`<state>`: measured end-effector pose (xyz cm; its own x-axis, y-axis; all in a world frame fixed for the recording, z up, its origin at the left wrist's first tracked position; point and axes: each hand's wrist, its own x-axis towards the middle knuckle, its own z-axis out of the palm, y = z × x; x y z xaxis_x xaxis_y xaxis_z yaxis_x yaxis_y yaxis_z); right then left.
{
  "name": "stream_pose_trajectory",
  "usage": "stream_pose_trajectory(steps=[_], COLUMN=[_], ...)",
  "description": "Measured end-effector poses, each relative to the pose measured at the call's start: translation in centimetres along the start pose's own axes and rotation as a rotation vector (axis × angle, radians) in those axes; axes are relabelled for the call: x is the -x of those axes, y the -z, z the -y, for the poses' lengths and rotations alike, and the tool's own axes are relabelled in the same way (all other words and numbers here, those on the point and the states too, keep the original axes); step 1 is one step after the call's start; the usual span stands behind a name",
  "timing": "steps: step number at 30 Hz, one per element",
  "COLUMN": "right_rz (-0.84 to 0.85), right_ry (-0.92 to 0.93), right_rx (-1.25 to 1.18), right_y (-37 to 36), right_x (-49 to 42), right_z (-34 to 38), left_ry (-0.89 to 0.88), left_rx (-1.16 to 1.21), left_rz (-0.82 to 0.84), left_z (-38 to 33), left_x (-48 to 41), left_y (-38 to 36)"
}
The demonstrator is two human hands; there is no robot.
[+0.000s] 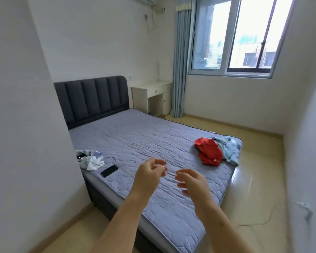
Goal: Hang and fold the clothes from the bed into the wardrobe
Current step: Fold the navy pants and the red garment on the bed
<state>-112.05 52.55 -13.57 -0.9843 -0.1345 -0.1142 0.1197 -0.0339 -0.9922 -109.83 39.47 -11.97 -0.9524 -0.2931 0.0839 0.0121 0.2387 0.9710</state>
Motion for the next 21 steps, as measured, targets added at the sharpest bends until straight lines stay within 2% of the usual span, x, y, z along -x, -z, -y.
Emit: stream_pose_trajectory(steps=[11, 21], right_rz=[-0.258, -0.431], right_ry=[-0.055, -0.228], right_rx=[0.002, -0.019], right_y=[7.4, 15.6], right_x=[-17.3, -25.8], right_z=[0.8, -3.0], left_ry=[0.060, 0.225], left_rx=[0.091, 0.048], left_rz=[0.213, 0.368], left_z=[1.1, 5.2], left_x=[-18.0, -27.4], left_y=[-11.4, -21.3])
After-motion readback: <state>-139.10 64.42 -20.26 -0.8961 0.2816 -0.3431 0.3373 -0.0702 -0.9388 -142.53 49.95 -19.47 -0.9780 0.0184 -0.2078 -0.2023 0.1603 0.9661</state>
